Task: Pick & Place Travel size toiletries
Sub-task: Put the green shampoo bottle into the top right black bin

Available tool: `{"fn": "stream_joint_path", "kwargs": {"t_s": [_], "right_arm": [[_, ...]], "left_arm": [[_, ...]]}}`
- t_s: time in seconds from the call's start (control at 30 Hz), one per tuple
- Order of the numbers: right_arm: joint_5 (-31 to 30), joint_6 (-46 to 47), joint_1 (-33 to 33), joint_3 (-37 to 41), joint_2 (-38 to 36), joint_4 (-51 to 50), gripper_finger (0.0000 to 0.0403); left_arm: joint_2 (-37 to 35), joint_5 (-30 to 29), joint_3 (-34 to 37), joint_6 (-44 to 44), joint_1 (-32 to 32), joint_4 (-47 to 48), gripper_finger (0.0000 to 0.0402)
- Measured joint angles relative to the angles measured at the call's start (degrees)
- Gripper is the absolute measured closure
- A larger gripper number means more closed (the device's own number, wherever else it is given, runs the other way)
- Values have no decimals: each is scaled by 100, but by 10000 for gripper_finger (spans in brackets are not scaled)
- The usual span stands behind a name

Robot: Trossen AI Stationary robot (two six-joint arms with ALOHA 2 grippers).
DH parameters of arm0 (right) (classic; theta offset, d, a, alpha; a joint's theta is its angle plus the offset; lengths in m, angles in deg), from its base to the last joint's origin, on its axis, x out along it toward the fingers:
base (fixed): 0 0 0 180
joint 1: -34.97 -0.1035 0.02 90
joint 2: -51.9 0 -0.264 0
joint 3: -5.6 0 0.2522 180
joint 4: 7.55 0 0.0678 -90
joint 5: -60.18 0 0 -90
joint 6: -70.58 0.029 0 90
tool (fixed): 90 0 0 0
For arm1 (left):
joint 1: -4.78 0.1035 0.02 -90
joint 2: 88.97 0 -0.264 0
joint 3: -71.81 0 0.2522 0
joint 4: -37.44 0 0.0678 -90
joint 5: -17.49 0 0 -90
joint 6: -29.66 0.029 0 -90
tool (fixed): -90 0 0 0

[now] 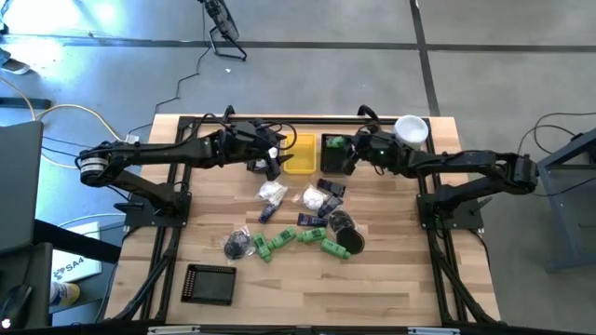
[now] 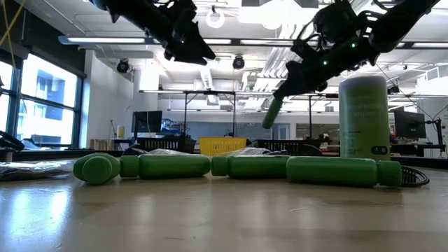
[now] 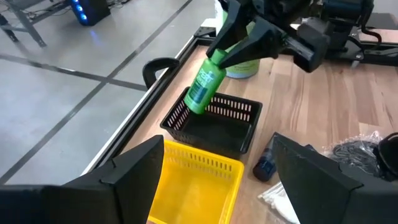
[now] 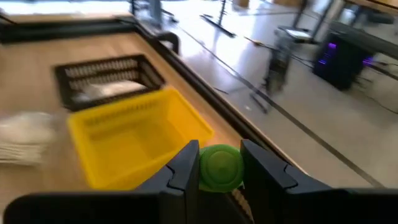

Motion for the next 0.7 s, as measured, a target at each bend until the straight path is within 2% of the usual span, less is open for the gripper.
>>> {"fn": "stream_joint_path", "kwargs": {"t_s": [0.1,0.27,0.7], "right_arm": [[-230,-3,-29,0,0,-135,311],[-275,-2,-62,0,92,-221,311],[-1008,-47,-88,0,908,-74,311]], "left_arm": [[0,-12,0,-2,0,-7,110],[0,-13,0,-4,0,-9,110],[0,-9,4,-11,0,-7,110]]}}
